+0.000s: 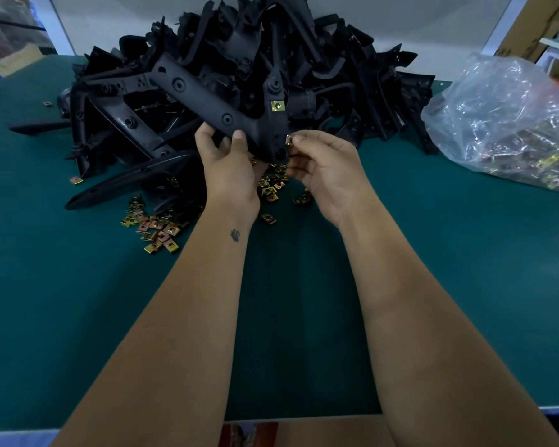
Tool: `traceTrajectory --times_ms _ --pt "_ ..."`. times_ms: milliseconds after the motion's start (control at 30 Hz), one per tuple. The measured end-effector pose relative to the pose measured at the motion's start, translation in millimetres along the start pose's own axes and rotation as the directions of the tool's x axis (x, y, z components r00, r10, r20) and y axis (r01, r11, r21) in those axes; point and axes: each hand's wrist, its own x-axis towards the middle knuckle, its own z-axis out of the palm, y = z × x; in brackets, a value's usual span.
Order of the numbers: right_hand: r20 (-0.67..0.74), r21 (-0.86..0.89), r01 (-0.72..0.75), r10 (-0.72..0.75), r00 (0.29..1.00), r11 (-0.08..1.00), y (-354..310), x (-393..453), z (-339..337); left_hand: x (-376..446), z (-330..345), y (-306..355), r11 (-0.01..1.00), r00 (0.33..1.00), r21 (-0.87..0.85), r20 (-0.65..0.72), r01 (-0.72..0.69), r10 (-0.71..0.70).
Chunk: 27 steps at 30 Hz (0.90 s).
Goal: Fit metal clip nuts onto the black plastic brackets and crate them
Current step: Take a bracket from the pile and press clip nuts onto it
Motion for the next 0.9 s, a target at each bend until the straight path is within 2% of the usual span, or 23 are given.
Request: traceTrajectory --times_ms 333,633,900 --pt "0.024 -0.103 0.023 -0.021 0.999 0.994 6.2 -1.1 3.6 0.8 -0.4 -0.4 0.996 0.996 0.079 -0.067 -0.05 0.056" --pt "0.069 -0.196 0.048 -0.035 0.997 0.979 5.6 -4.3 4.6 0.5 -3.4 1.9 0.978 0.994 0.188 -0.05 -0.085 0.096" --pt "0.077 -0.219 0.057 -0.041 0.996 0.974 6.6 -2.2 3.3 -0.1 -3.0 2.4 0.973 0.993 0.213 -0.057 -0.092 0.107"
